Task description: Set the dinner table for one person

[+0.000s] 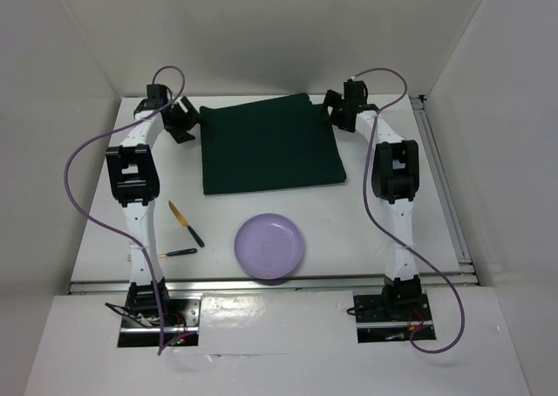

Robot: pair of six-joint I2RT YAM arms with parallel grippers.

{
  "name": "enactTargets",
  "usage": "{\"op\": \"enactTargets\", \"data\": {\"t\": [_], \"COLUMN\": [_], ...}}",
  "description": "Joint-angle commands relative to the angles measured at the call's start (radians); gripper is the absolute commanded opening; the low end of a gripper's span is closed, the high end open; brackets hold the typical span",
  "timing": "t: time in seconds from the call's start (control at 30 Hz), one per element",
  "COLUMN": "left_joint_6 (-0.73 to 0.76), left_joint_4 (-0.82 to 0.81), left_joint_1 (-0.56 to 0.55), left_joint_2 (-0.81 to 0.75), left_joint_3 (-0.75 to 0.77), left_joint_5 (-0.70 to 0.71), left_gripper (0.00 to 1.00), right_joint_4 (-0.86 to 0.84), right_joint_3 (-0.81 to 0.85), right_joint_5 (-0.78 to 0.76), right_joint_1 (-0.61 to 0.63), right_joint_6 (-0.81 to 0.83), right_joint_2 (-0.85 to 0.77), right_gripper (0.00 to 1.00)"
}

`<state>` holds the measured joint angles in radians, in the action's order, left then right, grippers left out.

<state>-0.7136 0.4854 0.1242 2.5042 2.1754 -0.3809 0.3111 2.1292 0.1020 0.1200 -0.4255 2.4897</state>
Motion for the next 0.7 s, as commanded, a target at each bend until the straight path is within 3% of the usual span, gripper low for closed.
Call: {"op": "enactTargets", "data": {"t": [0.0,0.13,0.2,0.4,0.67], "left_joint_6": [0.034,0.075,0.075,0.042,-0.023], "left_joint_4": [0.06,0.151,0.191,0.176,0.107], "left_joint_1": [-0.011,-0.011,-0.02,-0.054,-0.063], "left_joint_2": [-0.134,-0.281,-0.377,-0.576,-0.613], "left_joint_3": [-0.04,-0.17,-0.287,-0.631,-0.818], "left_joint_5": [0.039,0.124,0.163,0.238,0.162], "left_gripper": [0.86,0.78,0.78,0.92,0.95], "right_joint_4": [0.061,0.129,0.1,0.017,0.007], "right_joint_3": [-0.061,-0.266,-0.469,-0.858,-1.049], "right_joint_5": [-0.053,-0.065,-0.053,-0.016,0.037], "right_joint_1": [-0.005,0.006,0.006,0.017,0.026], "right_joint_6": [-0.008,-0.034,-0.054,-0.142,-0.32], "right_joint_2": [-0.175,-0.351,-0.501,-0.794,-0.838], "right_gripper": [0.99,0.99,0.99,0.99,0.99]}}
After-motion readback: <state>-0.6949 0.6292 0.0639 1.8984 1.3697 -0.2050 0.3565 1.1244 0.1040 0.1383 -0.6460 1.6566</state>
